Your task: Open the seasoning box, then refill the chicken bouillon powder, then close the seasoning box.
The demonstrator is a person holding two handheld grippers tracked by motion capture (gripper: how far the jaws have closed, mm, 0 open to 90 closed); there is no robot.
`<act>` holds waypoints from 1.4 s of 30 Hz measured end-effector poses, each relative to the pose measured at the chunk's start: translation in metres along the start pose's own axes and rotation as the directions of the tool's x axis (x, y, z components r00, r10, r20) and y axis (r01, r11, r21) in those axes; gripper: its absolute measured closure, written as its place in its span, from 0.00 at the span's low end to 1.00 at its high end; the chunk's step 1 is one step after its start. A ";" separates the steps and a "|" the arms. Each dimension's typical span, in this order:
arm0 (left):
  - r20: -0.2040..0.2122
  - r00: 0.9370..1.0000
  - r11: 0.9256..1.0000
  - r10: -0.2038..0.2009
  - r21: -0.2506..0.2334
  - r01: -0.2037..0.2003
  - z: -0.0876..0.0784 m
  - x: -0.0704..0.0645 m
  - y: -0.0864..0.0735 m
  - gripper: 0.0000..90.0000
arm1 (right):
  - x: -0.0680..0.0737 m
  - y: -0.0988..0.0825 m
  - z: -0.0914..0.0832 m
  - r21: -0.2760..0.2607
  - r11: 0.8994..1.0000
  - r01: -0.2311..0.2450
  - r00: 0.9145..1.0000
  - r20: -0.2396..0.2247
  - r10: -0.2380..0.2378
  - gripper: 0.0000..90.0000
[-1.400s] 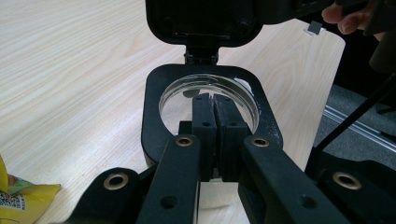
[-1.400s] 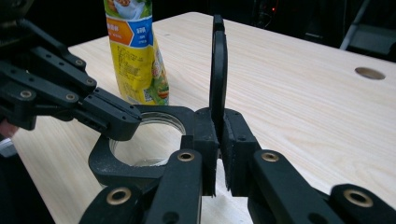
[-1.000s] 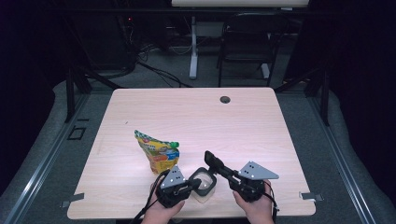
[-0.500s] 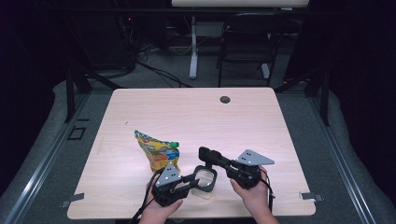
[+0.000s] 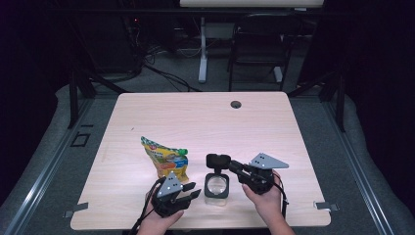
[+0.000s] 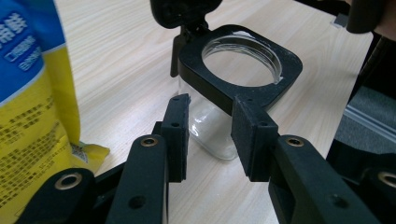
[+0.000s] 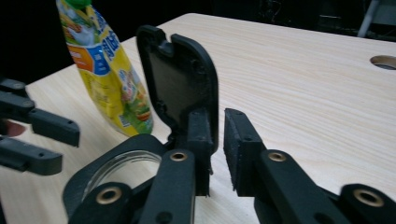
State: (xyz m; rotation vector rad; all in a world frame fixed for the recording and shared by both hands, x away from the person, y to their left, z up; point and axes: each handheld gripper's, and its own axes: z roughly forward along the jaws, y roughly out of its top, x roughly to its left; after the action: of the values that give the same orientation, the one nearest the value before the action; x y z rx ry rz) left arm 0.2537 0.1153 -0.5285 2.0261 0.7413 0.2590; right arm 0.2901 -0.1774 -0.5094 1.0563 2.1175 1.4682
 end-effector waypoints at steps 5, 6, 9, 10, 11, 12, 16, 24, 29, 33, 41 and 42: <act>-0.009 1.000 1.000 -0.016 -0.010 0.016 -0.005 0.007 -0.003 0.74 | 0.008 -0.006 -0.006 0.027 0.999 0.031 1.000 0.003 -0.031 0.86; -0.011 1.000 1.000 -0.020 -0.012 0.020 -0.006 0.008 -0.002 0.74 | 0.011 -0.008 -0.008 0.040 0.998 0.040 0.999 0.006 -0.041 0.85; -0.024 1.000 0.999 -0.020 -0.025 0.020 -0.011 0.011 -0.001 0.74 | 0.017 -0.012 -0.012 0.052 0.997 0.055 0.998 0.004 -0.055 0.83; -0.029 0.999 0.999 -0.025 -0.030 0.024 -0.013 0.012 -0.001 0.74 | 0.020 -0.014 -0.015 0.057 0.996 0.064 0.998 0.006 -0.065 0.83; -0.034 0.999 0.999 -0.023 -0.033 0.022 -0.015 0.013 0.000 0.74 | 0.022 -0.016 -0.017 0.051 0.997 0.062 0.998 0.000 -0.062 0.83; -0.037 0.999 0.999 -0.025 -0.035 0.023 -0.017 0.015 0.001 0.74 | 0.024 -0.017 -0.019 0.049 0.997 0.064 0.998 -0.004 -0.064 0.82; -0.054 0.998 0.998 -0.040 -0.043 0.037 -0.026 0.021 0.003 0.74 | 0.031 -0.013 -0.025 0.029 0.997 0.075 0.997 -0.011 -0.074 0.81; -0.079 0.994 0.996 -0.080 -0.055 0.076 -0.053 0.038 0.009 0.72 | 0.050 0.023 -0.027 0.018 0.987 0.160 0.986 -0.037 -0.160 0.72; -0.112 0.985 0.988 -0.134 -0.088 0.125 -0.075 0.054 0.004 0.67 | 0.058 0.048 -0.019 0.034 0.978 0.206 0.978 -0.048 -0.204 0.67; -0.156 0.974 0.984 -0.163 -0.097 0.149 -0.087 0.066 -0.002 0.66 | 0.068 0.064 -0.011 0.039 0.964 0.262 0.965 -0.034 -0.260 0.65; -0.194 0.956 0.973 -0.218 -0.117 0.198 -0.098 0.088 -0.014 0.66 | 0.077 0.093 0.007 0.072 0.960 0.271 0.960 -0.087 -0.265 0.63; -0.197 0.955 0.973 -0.221 -0.109 0.203 -0.100 0.090 -0.014 0.66 | 0.077 0.097 0.010 0.070 0.963 0.262 0.963 -0.093 -0.255 0.63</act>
State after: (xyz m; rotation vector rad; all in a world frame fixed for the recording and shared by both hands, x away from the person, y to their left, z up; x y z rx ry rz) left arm 0.2741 0.2448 -0.4959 1.8361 1.0525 0.3752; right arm 0.2822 -0.0964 -0.4158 0.7212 2.2903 1.3306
